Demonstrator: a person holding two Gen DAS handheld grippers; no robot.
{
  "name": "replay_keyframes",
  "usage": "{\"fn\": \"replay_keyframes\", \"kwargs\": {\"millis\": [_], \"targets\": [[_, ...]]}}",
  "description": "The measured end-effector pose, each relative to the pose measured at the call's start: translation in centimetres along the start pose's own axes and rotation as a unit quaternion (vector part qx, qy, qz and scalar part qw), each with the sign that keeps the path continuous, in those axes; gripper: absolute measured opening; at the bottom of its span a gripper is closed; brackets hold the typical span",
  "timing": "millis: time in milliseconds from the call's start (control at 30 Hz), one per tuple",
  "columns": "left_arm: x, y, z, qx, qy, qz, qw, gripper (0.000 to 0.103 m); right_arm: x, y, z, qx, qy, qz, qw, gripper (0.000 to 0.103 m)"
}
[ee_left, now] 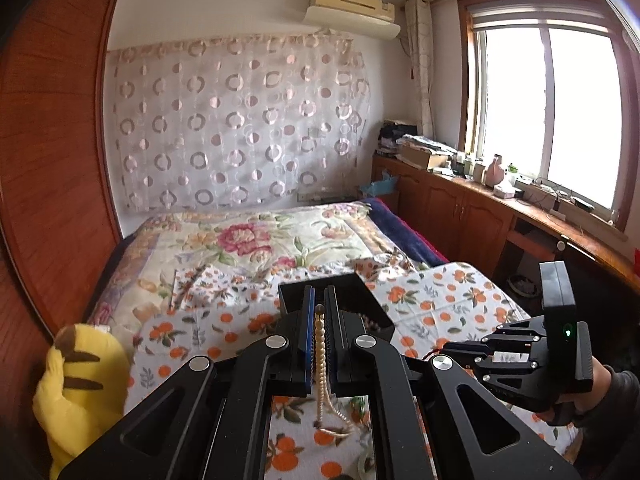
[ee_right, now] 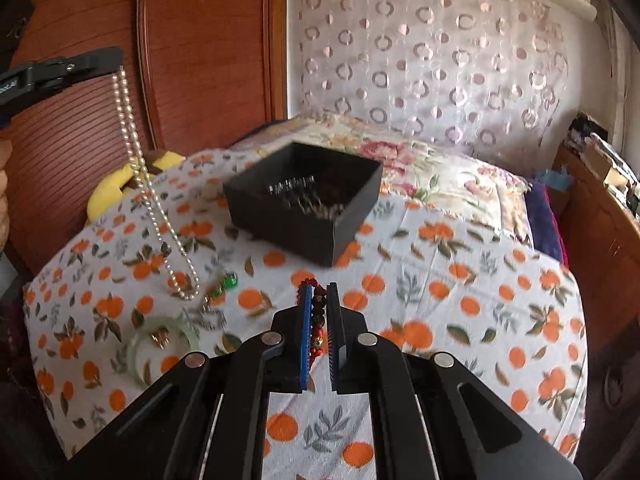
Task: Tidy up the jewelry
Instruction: 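Carry the pearl strand and red bracelet over the black box with both tools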
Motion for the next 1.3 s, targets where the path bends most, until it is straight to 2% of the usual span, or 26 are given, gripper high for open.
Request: {"fn": "replay_keyframes", "kwargs": {"millis": [633, 1067, 1300], "targets": [[1.3, -5.9, -1.4, 0.037, 0.003, -0.026, 0.9990, 0.004, -1.1, -5.3, -0.1, 0.000, -0.014, -0.039, 0.999, 0.008], [4.0, -10.5, -1.2, 0.064, -0.005, -0.031, 0.9974, 0.004, 1.2, -10.3, -2.0, 0.018, -0.044, -0.072, 0.996, 0.008], [6.8, -9.9, -0.2, 0.056, 0.000, -0.009, 0.9984, 0.004, 3.7, -11.8, -2.3, 0.024, -0.058, -0.071, 0.995, 0.008]]}}
Point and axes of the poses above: each gripper's, at about its wrist camera, not at the fingertips, and x roughly the way its jaws point, z to its left, y to its underside, the point moved 7 cm from there along x, roughly the way its jaws point, and after that the axes turned 9 degrees about y, right-handed, at the moved point
